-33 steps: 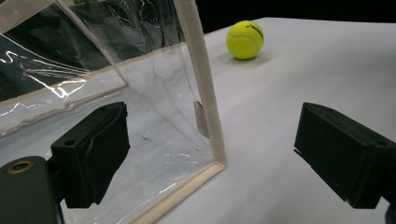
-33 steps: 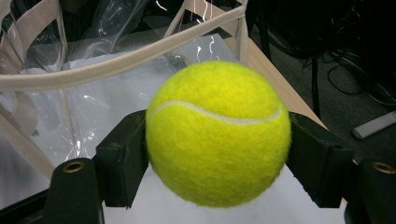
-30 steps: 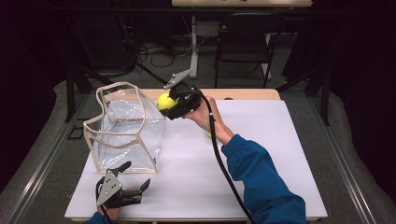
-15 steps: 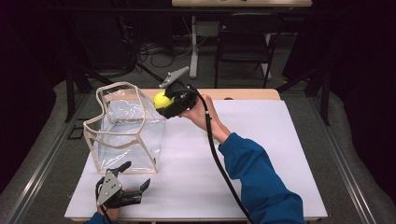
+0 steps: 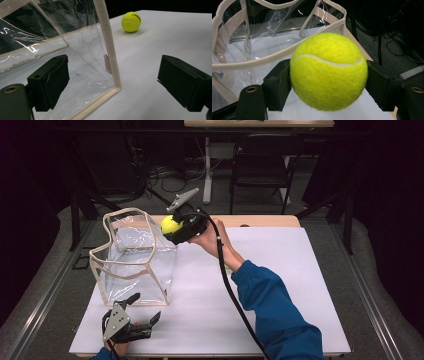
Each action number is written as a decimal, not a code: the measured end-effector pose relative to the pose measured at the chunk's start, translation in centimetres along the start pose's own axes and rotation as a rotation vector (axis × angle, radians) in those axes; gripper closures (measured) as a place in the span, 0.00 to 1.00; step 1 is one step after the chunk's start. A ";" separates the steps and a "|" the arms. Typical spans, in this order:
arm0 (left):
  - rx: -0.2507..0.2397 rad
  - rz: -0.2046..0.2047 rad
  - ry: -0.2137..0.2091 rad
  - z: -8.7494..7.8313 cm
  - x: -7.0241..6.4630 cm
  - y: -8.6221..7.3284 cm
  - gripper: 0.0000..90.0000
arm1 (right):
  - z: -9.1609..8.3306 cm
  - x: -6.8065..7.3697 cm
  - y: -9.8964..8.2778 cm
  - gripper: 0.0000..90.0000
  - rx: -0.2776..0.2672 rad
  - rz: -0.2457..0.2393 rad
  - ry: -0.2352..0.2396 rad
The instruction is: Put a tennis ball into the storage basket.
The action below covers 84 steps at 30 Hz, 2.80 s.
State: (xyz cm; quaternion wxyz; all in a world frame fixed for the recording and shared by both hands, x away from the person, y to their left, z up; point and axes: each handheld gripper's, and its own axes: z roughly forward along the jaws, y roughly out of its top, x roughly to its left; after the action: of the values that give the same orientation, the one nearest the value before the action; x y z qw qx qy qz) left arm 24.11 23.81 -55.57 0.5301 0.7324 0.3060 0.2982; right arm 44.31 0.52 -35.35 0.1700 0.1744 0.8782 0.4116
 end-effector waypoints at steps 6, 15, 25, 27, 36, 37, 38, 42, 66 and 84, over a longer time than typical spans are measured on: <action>0.001 0.000 -0.003 0.0 0.0 0.0 0.11 | -0.1 0.0 0.4 0.29 -0.005 -0.001 -0.005; -0.002 -0.003 -0.001 0.0 0.0 0.0 0.11 | 0.0 0.2 1.0 0.29 -0.020 -0.011 -0.004; -0.002 -0.003 -0.002 0.0 0.0 0.0 0.11 | 0.1 0.6 1.4 0.29 -0.033 -0.017 0.001; -0.001 -0.003 -0.002 0.0 0.0 0.0 0.11 | 0.1 0.6 1.5 0.29 -0.036 -0.018 0.001; -0.002 -0.002 -0.002 0.0 0.0 0.0 0.11 | -0.1 1.0 1.9 0.29 -0.061 -0.025 -0.001; -0.001 -0.002 -0.003 0.0 0.0 0.0 0.11 | -0.1 1.0 2.0 0.29 -0.063 -0.030 -0.001; -0.001 -0.003 -0.003 0.0 0.0 0.0 0.11 | -0.1 1.1 2.0 0.29 -0.062 -0.029 0.000; -0.002 -0.003 -0.004 0.0 0.0 0.0 0.11 | 0.0 1.3 2.1 0.29 -0.071 -0.036 0.002; -0.004 -0.004 -0.005 0.0 0.0 0.0 0.11 | 0.8 3.1 3.7 0.30 -0.095 -0.075 0.023; -0.005 -0.001 -0.004 -0.1 0.1 0.0 0.11 | 1.8 4.1 4.5 0.29 -0.093 -0.087 0.042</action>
State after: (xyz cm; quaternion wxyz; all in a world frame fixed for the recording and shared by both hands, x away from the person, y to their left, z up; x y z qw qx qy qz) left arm 24.08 23.91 -55.56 0.5329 0.7315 0.3044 0.2972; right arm 42.23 6.25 -33.51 0.1773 0.1195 0.8683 0.4476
